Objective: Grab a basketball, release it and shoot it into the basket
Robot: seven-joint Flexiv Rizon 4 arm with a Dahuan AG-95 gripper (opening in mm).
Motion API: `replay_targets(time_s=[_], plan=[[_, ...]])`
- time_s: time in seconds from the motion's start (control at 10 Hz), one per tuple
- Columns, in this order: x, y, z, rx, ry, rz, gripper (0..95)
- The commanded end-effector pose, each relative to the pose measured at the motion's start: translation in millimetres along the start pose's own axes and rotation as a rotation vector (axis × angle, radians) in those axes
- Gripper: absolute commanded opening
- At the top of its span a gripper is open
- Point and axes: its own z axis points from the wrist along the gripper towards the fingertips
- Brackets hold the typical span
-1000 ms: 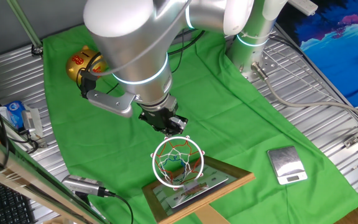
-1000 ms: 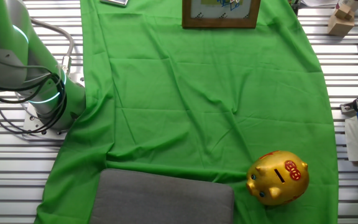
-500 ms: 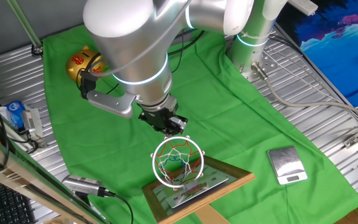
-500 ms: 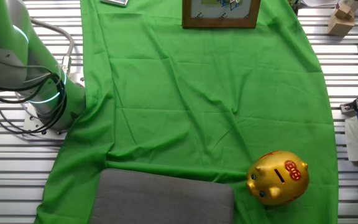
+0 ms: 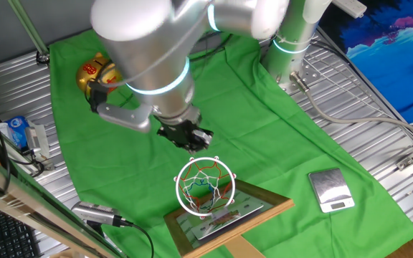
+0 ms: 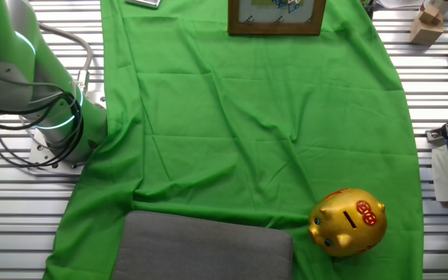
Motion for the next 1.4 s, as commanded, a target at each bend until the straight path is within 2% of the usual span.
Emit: replay_targets(time_s=[0.1, 0.3, 0.5, 0.7, 0.8, 0.9, 1.4], plan=[[9.7, -39.4, 11.5, -0.009, -0.005, -0.071, 0.0], [18.2, -83.9, 20.9, -0.013, -0.006, -0.142, 0.0], [24.5, -117.0, 34.5, -0.019, -0.015, -0.196, 0.0], [25.5, -129.0, 41.2, -0.017, -0.014, -0.209, 0.0], [24.1, -142.2, 47.1, -0.020, -0.017, -0.225, 0.0], [22.9, -143.6, 46.8, -0.013, -0.004, -0.219, 0.0], [24.7, -142.6, 47.1, -0.009, -0.005, -0.230, 0.0]])
